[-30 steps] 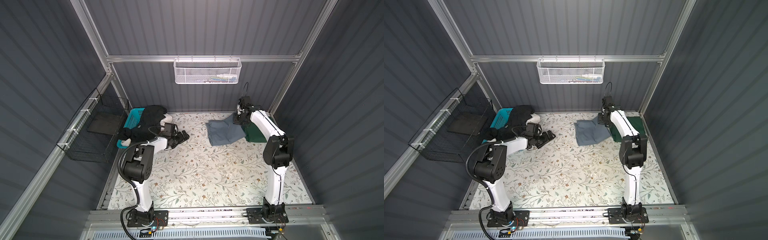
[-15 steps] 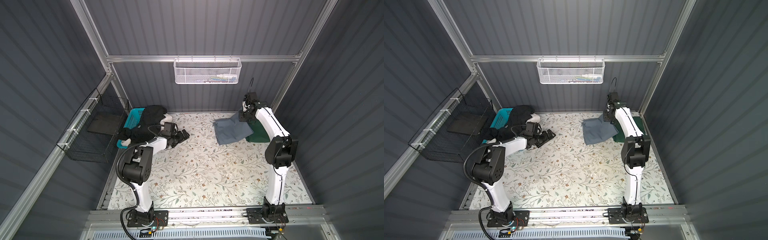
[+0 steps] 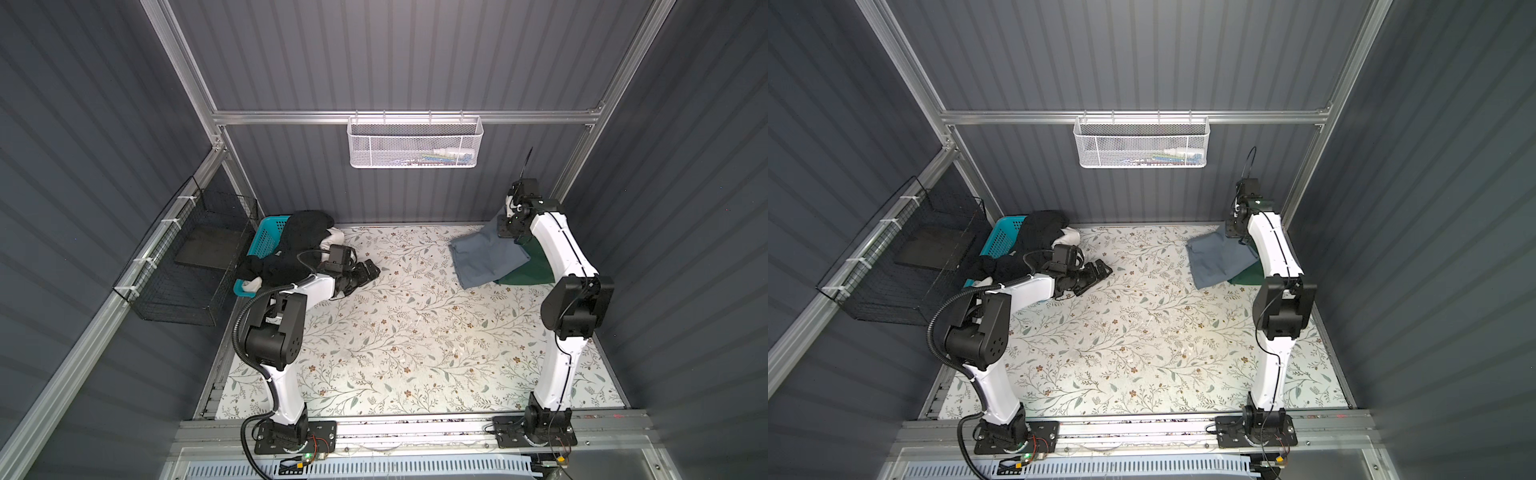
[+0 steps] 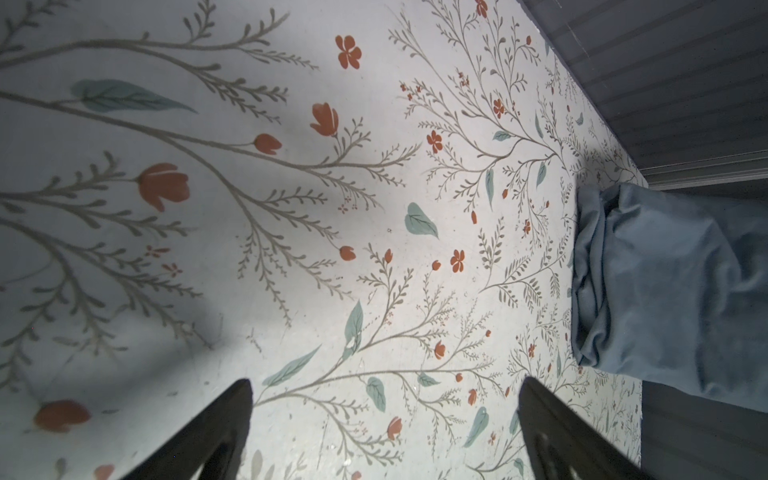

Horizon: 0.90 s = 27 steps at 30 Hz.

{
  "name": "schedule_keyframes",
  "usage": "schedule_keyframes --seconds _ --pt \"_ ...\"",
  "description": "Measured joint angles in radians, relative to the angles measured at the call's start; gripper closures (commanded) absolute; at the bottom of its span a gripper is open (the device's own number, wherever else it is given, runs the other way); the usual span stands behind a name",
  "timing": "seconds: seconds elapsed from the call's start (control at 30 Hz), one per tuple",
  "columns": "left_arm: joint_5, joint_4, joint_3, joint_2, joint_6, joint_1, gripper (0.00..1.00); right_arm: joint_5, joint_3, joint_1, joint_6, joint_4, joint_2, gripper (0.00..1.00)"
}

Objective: Fold and stack the t-shirts
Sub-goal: 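Carry the shirt with the right gripper onto the green shirt and release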

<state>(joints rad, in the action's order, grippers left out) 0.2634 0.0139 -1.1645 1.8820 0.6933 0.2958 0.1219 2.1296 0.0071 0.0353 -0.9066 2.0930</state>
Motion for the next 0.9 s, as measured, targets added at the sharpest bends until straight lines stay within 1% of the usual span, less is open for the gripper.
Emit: schedule_keyframes --seconds 0.17,0.57,0.9 --pt "0.0 0.0 0.0 0.0 0.0 0.0 0.0 0.002 0.032 -0.036 -0.016 0.0 -0.005 1.0" --pt "0.0 0.003 0.0 0.0 0.0 0.006 0.0 0.001 0.039 -0.099 -0.039 0.0 -0.005 1.0" --pt "0.0 0.016 0.0 0.0 0.0 0.014 0.0 0.004 0.062 -0.128 -0.044 0.0 -0.009 1.0"
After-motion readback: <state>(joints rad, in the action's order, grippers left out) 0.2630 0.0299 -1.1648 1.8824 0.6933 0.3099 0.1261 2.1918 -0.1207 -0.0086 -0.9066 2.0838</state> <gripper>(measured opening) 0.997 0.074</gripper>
